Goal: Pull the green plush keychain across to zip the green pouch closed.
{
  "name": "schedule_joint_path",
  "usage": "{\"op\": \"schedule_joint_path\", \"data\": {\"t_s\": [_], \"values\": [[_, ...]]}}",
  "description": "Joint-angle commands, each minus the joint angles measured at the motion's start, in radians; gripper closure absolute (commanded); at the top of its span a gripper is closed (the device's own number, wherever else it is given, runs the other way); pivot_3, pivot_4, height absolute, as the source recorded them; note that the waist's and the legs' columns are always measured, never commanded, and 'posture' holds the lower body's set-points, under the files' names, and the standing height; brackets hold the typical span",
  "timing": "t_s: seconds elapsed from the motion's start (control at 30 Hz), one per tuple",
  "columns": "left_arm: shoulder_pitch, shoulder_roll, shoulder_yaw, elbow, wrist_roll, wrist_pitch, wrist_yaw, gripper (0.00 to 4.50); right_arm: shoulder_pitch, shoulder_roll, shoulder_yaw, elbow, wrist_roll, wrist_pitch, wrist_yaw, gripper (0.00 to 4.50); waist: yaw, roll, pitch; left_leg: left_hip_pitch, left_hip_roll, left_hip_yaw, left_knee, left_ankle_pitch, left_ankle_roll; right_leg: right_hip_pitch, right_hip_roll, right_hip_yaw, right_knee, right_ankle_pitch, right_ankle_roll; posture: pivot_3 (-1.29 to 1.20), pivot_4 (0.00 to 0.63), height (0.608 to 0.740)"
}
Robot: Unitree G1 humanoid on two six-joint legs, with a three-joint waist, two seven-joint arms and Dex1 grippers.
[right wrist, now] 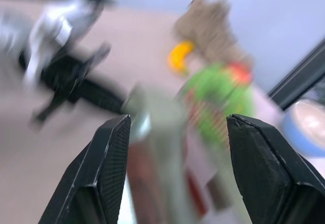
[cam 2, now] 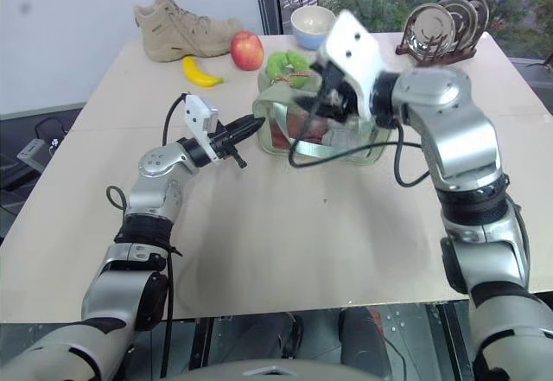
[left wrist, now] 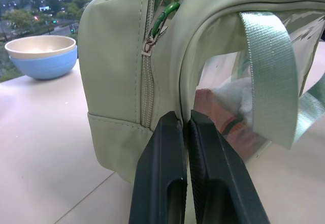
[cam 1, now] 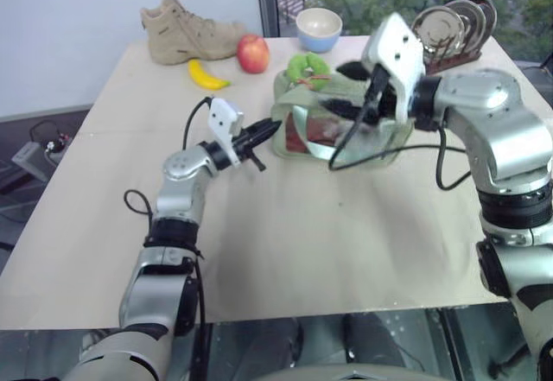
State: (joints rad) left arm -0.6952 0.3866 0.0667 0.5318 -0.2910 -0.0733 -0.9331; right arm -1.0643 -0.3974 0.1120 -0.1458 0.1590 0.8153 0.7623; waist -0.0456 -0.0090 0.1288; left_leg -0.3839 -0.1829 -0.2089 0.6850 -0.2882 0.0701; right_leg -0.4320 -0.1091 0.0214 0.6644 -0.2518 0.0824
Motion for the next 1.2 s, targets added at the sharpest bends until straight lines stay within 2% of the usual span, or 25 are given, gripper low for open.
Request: {"op": "schedule_joint_path", "data": {"t_s": [0.03, 0.17, 0.27, 0.47, 0.6, 0.63, 0.7, 0.77, 1.03, 1.2], "values": [[-0.001, 0.011, 0.003, -0.035, 0.005, -0.024, -0.005, 4.50, -0.058, 0.043, 0.015, 0.111, -0.042, -0.028, -0.094, 1.47, 0.003, -0.001, 0.000, 0.000, 0.000, 0.000, 0.000, 0.000, 0.000, 0.000, 0.000, -0.001, 0.000, 0.000, 0.000, 0.00, 0.150, 0.740], [0.006, 0.011, 0.000, -0.051, 0.010, -0.025, -0.004, 4.50, -0.107, 0.103, 0.037, 0.298, -0.075, -0.111, -0.149, 1.47, 0.004, -0.001, -0.001, 0.000, -0.002, -0.001, 0.001, 0.000, 0.000, 0.001, -0.001, -0.001, 0.001, 0.000, 0.000, 0.00, 0.150, 0.740], [0.015, 0.010, 0.001, -0.066, 0.010, -0.021, 0.000, 4.50, -0.122, 0.115, 0.054, 0.377, -0.093, -0.154, -0.155, 1.47, 0.003, -0.001, -0.001, 0.000, -0.003, -0.001, 0.002, 0.000, 0.000, -0.001, -0.003, -0.002, 0.008, 0.000, 0.000, 0.00, 0.150, 0.740], [0.037, 0.008, 0.001, -0.102, 0.010, -0.016, 0.008, 4.50, -0.151, 0.136, 0.061, 0.503, -0.107, -0.206, -0.157, 1.47, 0.000, -0.001, -0.001, 0.000, -0.004, -0.003, 0.002, 0.000, 0.000, -0.002, -0.004, -0.004, 0.008, 0.000, 0.000, 0.00, 0.150, 0.740], [0.050, 0.008, -0.003, -0.120, 0.014, -0.017, 0.011, 4.50, -0.159, 0.148, 0.060, 0.542, -0.113, -0.245, -0.154, 2.42, 0.000, -0.001, -0.001, 0.000, -0.004, -0.003, 0.002, 0.000, 0.000, -0.002, -0.004, -0.004, 0.009, 0.000, 0.000, 0.00, 0.150, 0.740], [0.053, 0.008, -0.003, -0.122, 0.015, -0.016, 0.012, 4.50, -0.158, 0.150, 0.059, 0.544, -0.113, -0.256, -0.151, 3.01, -0.001, -0.001, -0.001, 0.000, -0.004, -0.003, 0.002, 0.000, 0.000, -0.002, -0.004, -0.004, 0.009, 0.000, 0.000, 0.00, 0.150, 0.740], [0.056, 0.009, -0.002, -0.123, 0.018, -0.015, 0.018, 4.50, -0.151, 0.152, 0.058, 0.535, -0.109, -0.262, -0.143, 3.85, -0.001, -0.001, -0.001, 0.000, -0.004, -0.003, 0.002, 0.000, 0.000, -0.002, -0.004, -0.004, 0.009, 0.000, 0.000, 0.00, 0.150, 0.740], [0.056, 0.009, 0.001, -0.119, 0.022, -0.009, 0.032, 4.50, -0.142, 0.151, 0.052, 0.516, -0.106, -0.273, -0.142, 4.43, -0.001, -0.001, -0.001, 0.000, -0.004, -0.003, 0.002, 0.000, 0.000, -0.002, -0.004, -0.004, 0.009, 0.000, 0.000, 0.00, 0.150, 0.740], [0.068, 0.036, -0.009, -0.069, 0.098, 0.005, 0.119, 4.50, -0.152, 0.105, -0.061, 0.352, -0.062, -0.263, -0.207, 4.43, 0.000, -0.001, -0.001, 0.000, -0.004, -0.003, 0.002, 0.000, 0.000, -0.002, -0.004, -0.004, 0.009, 0.000, 0.000, 0.00, 0.150, 0.740], [0.070, 0.047, -0.015, -0.027, 0.124, 0.005, 0.160, 4.50, -0.148, 0.079, -0.084, 0.298, -0.073, -0.261, -0.263, 4.43, -0.005, -0.001, -0.001, 0.001, -0.004, -0.003, 0.001, 0.000, 0.000, -0.001, -0.004, -0.004, 0.011, 0.000, 0.000, 0.00, 0.150, 0.740]]}}
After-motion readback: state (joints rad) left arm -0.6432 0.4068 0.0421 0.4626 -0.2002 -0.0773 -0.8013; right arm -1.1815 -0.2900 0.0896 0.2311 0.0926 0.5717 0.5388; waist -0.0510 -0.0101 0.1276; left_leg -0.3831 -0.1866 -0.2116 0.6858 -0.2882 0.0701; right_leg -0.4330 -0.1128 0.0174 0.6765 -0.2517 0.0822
